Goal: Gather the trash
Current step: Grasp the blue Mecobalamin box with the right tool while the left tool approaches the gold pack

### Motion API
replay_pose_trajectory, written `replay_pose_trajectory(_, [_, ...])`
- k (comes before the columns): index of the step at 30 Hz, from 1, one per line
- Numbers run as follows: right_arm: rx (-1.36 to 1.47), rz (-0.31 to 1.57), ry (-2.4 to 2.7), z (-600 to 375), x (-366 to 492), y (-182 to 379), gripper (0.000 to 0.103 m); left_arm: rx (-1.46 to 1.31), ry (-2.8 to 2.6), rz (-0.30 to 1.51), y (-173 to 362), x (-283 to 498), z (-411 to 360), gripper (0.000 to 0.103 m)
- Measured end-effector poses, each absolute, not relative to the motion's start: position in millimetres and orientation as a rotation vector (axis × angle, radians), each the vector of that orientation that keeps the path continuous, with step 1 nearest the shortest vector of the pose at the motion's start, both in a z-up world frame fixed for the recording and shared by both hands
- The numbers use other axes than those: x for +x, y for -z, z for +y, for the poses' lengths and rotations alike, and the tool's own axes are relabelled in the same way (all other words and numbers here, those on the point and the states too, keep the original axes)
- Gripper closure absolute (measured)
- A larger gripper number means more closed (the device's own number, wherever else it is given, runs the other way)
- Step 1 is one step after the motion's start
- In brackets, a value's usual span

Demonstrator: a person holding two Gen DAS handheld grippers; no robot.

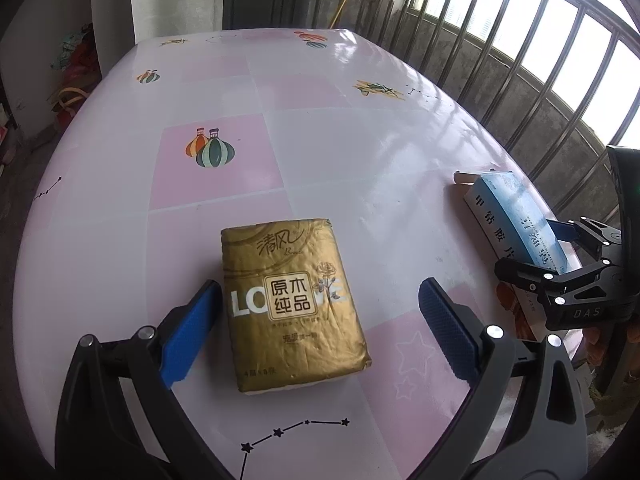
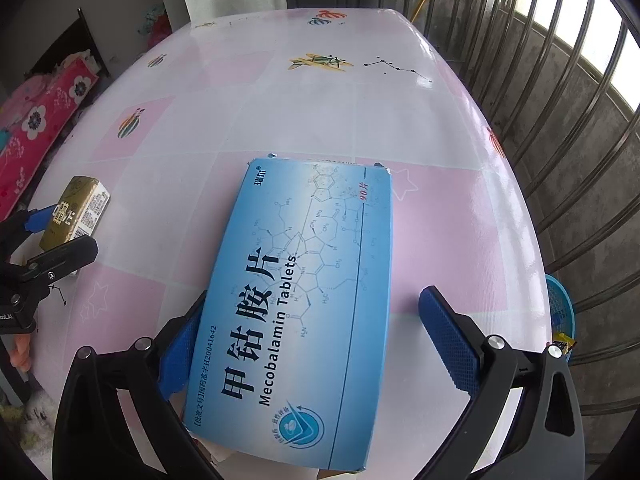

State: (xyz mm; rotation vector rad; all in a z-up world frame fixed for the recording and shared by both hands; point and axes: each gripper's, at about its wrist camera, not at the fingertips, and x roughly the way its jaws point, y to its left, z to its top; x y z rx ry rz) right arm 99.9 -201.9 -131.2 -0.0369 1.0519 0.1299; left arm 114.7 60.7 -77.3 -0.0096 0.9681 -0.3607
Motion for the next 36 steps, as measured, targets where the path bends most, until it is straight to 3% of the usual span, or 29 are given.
replay_pose_trajectory(21, [-0.052, 1.052, -0.142, -199.3, 97.1, 130.8, 0.006, -0.206, 0.497, 0.963, 75.6, 112.0, 87.8, 0.009])
replay_pose_trajectory(24, [-0.051, 1.041, -0.139, -197.1, 95.8, 126.7, 0.012, -0.165, 0.482, 0.946, 70.4, 108.4, 86.0, 0.009])
replay_pose_trajectory(31, [-0.026, 1.046, -0.128, -196.1, 100.2, 124.2, 0.024, -0.021, 0.368, 0.968, 72.2, 115.3, 76.4, 0.033])
replay_pose_trajectory(36, [-0.033, 1.043, -0.113, -194.5, 100.1, 123.2, 0.028, 0.023, 0.335, 0.972, 73.0, 116.6, 72.4, 0.044])
